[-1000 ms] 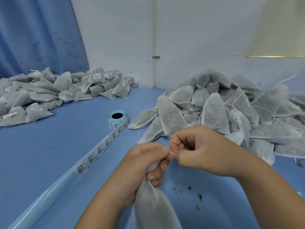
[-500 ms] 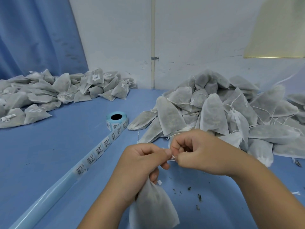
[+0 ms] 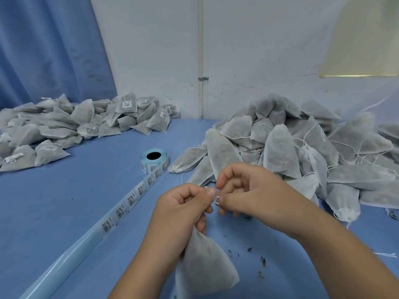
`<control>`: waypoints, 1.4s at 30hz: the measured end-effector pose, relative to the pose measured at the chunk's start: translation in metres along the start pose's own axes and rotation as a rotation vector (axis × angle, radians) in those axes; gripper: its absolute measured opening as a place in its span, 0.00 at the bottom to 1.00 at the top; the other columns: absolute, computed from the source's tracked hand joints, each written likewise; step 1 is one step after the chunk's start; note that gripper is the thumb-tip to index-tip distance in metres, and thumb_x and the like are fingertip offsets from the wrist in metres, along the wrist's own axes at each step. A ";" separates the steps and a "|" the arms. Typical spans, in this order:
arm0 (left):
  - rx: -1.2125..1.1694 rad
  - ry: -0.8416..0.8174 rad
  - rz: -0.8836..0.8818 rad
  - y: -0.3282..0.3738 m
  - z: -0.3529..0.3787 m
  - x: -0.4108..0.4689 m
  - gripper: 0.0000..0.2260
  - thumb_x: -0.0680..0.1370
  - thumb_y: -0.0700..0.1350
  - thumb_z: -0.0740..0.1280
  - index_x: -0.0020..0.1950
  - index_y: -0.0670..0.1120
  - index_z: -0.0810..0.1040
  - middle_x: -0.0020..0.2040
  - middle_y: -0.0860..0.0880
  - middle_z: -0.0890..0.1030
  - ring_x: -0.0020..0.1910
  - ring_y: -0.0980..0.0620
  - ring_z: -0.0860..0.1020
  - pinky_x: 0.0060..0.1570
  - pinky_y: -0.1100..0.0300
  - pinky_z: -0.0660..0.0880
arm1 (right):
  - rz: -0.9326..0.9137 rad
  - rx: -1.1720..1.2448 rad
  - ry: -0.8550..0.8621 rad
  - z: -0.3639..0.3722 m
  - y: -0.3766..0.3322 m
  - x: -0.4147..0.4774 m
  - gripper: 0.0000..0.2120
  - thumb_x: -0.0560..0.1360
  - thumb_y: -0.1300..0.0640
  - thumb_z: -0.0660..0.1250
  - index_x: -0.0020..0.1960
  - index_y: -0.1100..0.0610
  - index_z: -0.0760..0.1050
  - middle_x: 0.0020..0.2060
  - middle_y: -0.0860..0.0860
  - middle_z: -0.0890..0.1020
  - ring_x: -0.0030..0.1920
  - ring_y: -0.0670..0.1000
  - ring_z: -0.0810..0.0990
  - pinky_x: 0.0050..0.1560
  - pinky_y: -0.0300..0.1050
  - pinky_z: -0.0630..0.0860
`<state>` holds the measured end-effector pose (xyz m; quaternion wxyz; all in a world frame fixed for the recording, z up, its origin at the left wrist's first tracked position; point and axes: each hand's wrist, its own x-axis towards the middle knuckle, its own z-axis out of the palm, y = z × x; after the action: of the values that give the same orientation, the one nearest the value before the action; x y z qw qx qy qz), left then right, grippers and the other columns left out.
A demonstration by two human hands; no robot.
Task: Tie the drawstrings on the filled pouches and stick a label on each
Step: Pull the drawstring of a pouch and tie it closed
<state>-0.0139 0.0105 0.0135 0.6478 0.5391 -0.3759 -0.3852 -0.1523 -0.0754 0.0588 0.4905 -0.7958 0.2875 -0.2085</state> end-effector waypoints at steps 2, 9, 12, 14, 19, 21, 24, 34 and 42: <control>0.042 0.001 0.008 0.000 0.000 -0.001 0.11 0.65 0.54 0.76 0.31 0.48 0.81 0.29 0.49 0.77 0.22 0.52 0.68 0.27 0.59 0.69 | -0.010 -0.045 0.033 0.002 -0.001 -0.001 0.08 0.71 0.65 0.68 0.45 0.53 0.76 0.34 0.51 0.84 0.33 0.51 0.78 0.36 0.47 0.75; 0.226 -0.085 0.008 0.001 -0.004 -0.001 0.07 0.72 0.51 0.72 0.34 0.51 0.85 0.29 0.52 0.78 0.23 0.54 0.69 0.27 0.60 0.69 | -0.084 -0.240 0.115 0.002 -0.006 -0.007 0.10 0.68 0.64 0.68 0.39 0.50 0.75 0.32 0.47 0.81 0.30 0.44 0.77 0.36 0.46 0.78; 0.271 -0.140 0.000 0.003 -0.007 -0.001 0.07 0.71 0.52 0.74 0.36 0.51 0.85 0.29 0.52 0.79 0.23 0.54 0.70 0.28 0.62 0.70 | -0.111 -0.346 0.147 0.002 -0.007 -0.007 0.09 0.68 0.63 0.69 0.39 0.49 0.76 0.32 0.45 0.81 0.31 0.42 0.77 0.37 0.43 0.78; 0.290 -0.149 0.002 0.003 -0.007 -0.002 0.07 0.74 0.49 0.73 0.36 0.51 0.84 0.30 0.53 0.79 0.23 0.54 0.70 0.28 0.64 0.69 | -0.126 -0.386 0.145 0.002 -0.008 -0.008 0.09 0.68 0.63 0.69 0.39 0.49 0.78 0.31 0.45 0.81 0.31 0.42 0.77 0.35 0.41 0.77; 0.300 -0.065 0.054 0.002 -0.006 -0.001 0.10 0.76 0.46 0.69 0.35 0.52 0.84 0.27 0.54 0.76 0.22 0.54 0.69 0.27 0.65 0.68 | -0.149 -0.452 0.140 0.003 -0.008 -0.008 0.06 0.69 0.61 0.69 0.39 0.51 0.82 0.30 0.46 0.81 0.31 0.45 0.78 0.34 0.39 0.75; 0.316 -0.034 0.084 0.002 -0.005 -0.001 0.10 0.76 0.46 0.69 0.35 0.53 0.83 0.27 0.54 0.76 0.22 0.54 0.69 0.26 0.66 0.68 | -0.142 -0.462 0.144 0.004 -0.008 -0.008 0.07 0.69 0.61 0.69 0.39 0.51 0.83 0.29 0.47 0.81 0.32 0.46 0.78 0.34 0.41 0.75; 0.323 -0.018 0.096 0.001 -0.004 -0.001 0.11 0.75 0.46 0.69 0.34 0.54 0.83 0.26 0.55 0.75 0.22 0.55 0.69 0.26 0.66 0.67 | -0.129 -0.468 0.144 0.006 -0.006 -0.006 0.08 0.69 0.62 0.68 0.39 0.50 0.83 0.29 0.47 0.81 0.32 0.46 0.78 0.34 0.39 0.74; 0.176 0.049 0.019 -0.001 0.001 -0.002 0.10 0.76 0.45 0.69 0.34 0.49 0.83 0.28 0.53 0.74 0.22 0.53 0.66 0.25 0.64 0.66 | -0.110 -0.394 0.175 0.010 -0.002 -0.003 0.10 0.68 0.62 0.68 0.43 0.49 0.82 0.29 0.44 0.80 0.31 0.41 0.76 0.38 0.39 0.77; -0.201 -0.104 -0.267 -0.003 0.001 0.002 0.07 0.70 0.45 0.72 0.34 0.45 0.79 0.31 0.49 0.71 0.22 0.55 0.62 0.23 0.64 0.63 | -0.092 -0.354 0.168 0.012 -0.001 -0.003 0.09 0.67 0.62 0.68 0.38 0.48 0.79 0.29 0.44 0.80 0.28 0.40 0.74 0.33 0.35 0.73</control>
<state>-0.0141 0.0075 0.0113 0.6213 0.4959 -0.2938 -0.5308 -0.1469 -0.0649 0.0542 0.3071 -0.8617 0.3230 -0.2424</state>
